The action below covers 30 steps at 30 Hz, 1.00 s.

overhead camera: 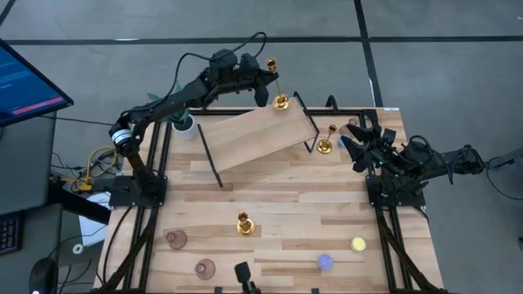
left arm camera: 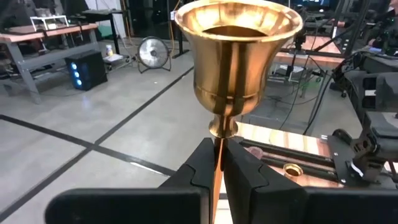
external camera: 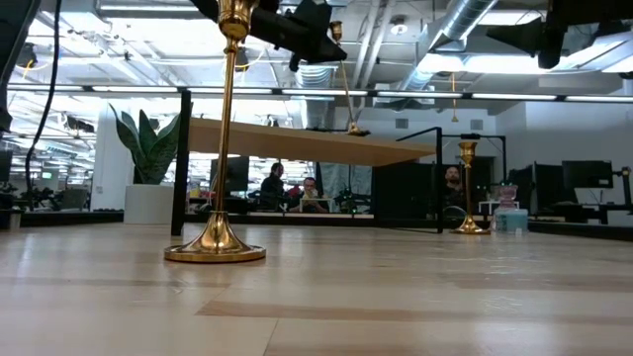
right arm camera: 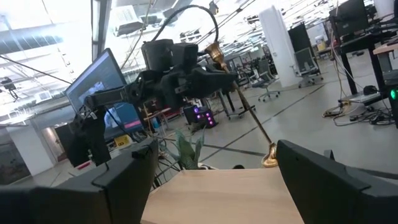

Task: Pick & Place candle stick holders
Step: Put the bottom left gold candle holder on the shelf

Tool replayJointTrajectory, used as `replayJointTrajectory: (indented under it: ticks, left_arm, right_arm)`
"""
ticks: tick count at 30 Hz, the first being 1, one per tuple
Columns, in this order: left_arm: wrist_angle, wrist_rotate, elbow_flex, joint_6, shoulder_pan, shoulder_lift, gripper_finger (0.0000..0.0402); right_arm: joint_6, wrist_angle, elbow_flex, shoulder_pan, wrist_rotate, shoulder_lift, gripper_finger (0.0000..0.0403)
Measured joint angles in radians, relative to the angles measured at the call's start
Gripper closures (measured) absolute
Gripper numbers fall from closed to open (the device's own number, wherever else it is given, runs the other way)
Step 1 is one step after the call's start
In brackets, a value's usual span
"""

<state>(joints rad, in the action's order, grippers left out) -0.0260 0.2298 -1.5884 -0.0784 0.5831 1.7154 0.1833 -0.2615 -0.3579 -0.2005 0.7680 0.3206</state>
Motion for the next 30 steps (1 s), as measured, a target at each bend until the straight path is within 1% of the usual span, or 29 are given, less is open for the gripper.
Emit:
replayJointTrajectory:
  ticks: [6,11,30]
  left_arm:
    - [0.004,0.000,-0.015,-0.003,-0.004,0.032,0.0385]
    - [0.000,0.000,-0.016,-0.023,-0.006,0.041,0.0385]
    - [0.010,0.000,-0.016,-0.023,-0.006,0.069,0.0385]
  right_arm:
    - [0.000,0.000,0.000,0.000,0.000,0.000,0.0085]
    - [0.000,0.001,0.000,0.000,0.000,0.000,0.0085]
    - [-0.002,-0.001,0.000,0.000,0.000,0.000,0.0085]
